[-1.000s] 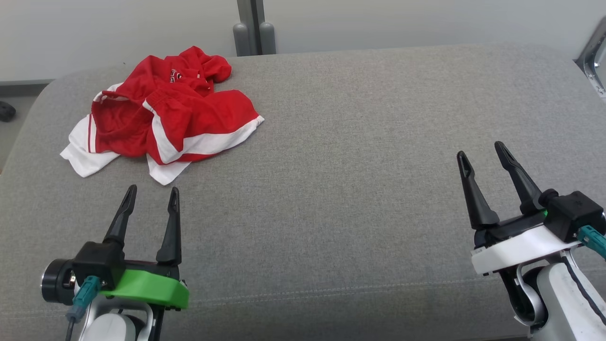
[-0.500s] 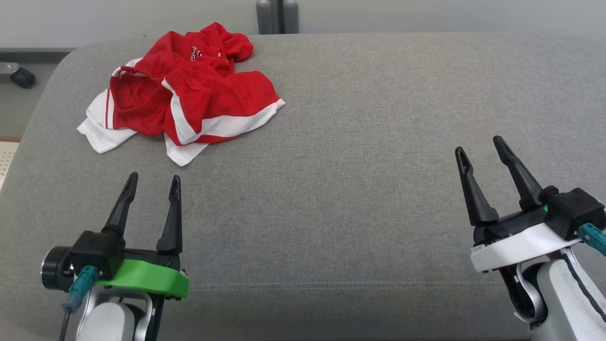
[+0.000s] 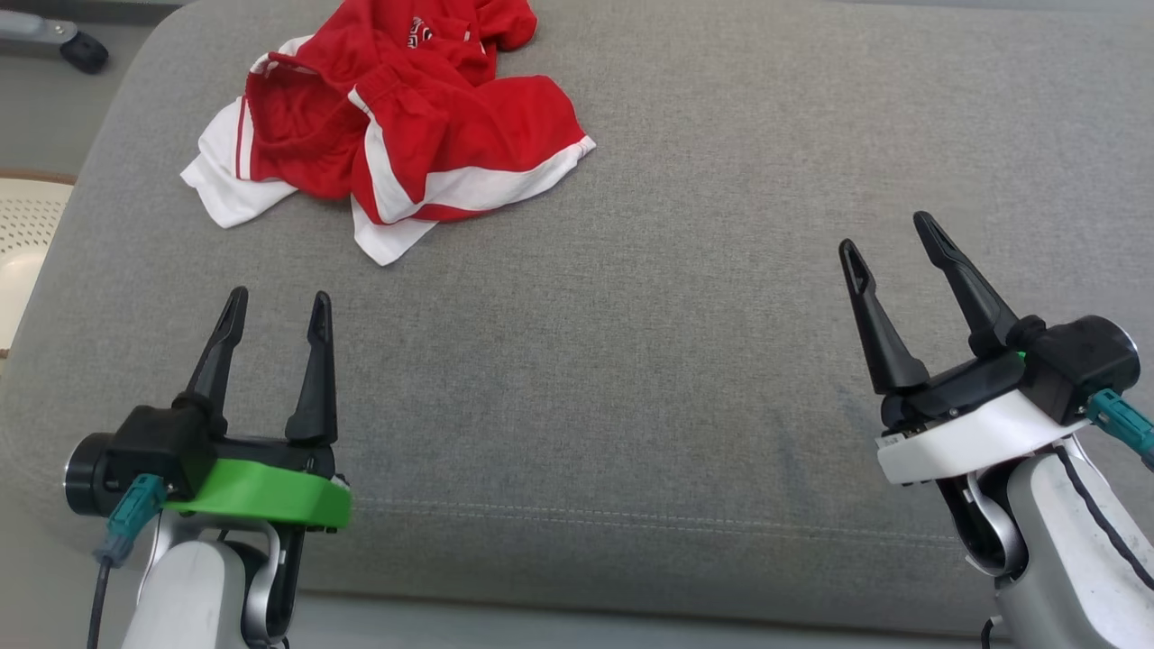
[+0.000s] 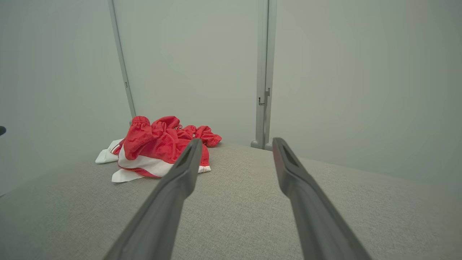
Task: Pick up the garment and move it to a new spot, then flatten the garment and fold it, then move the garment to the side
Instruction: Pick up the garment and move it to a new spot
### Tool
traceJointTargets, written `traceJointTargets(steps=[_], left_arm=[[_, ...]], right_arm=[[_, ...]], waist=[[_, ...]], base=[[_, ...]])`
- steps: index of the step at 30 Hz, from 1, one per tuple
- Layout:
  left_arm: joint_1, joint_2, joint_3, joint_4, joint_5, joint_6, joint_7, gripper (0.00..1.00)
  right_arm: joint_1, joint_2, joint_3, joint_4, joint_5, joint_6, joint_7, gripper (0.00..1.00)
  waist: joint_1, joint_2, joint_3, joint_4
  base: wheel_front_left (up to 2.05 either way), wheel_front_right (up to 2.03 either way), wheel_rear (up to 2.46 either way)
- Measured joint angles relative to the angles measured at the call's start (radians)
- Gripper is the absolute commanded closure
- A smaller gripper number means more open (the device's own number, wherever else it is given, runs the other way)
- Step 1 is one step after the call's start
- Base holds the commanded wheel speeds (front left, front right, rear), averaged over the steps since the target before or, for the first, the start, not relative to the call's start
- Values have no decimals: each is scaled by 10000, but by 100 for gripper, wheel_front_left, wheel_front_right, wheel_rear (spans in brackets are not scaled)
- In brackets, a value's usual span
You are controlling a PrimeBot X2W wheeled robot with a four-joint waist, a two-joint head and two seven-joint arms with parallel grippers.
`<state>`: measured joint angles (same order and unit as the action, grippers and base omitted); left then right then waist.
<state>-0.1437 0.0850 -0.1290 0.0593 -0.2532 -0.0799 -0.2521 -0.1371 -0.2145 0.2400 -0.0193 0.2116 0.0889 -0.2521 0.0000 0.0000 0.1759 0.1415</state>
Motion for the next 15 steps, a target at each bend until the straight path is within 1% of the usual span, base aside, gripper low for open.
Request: traceJointTargets(steps=[2, 8, 15], left_arm=[[-110, -12, 19, 2, -82, -8, 0, 0], [-775, -98, 207, 194, -527, -115, -12, 0], [-2316, -121, 234, 566, -719, -186, -10, 0]], right_arm=[[-110, -2, 36, -13, -23, 65, 0, 0], [-567, -63, 58, -94, -274, 77, 0, 0], [-1103, -178, 96, -173, -384, 79, -27, 0]], waist=[[0, 0, 160, 102], [0, 0, 699, 372], [1, 0, 1485, 588]], base=[[0, 0, 0], [0, 0, 0], [0, 0, 0]])
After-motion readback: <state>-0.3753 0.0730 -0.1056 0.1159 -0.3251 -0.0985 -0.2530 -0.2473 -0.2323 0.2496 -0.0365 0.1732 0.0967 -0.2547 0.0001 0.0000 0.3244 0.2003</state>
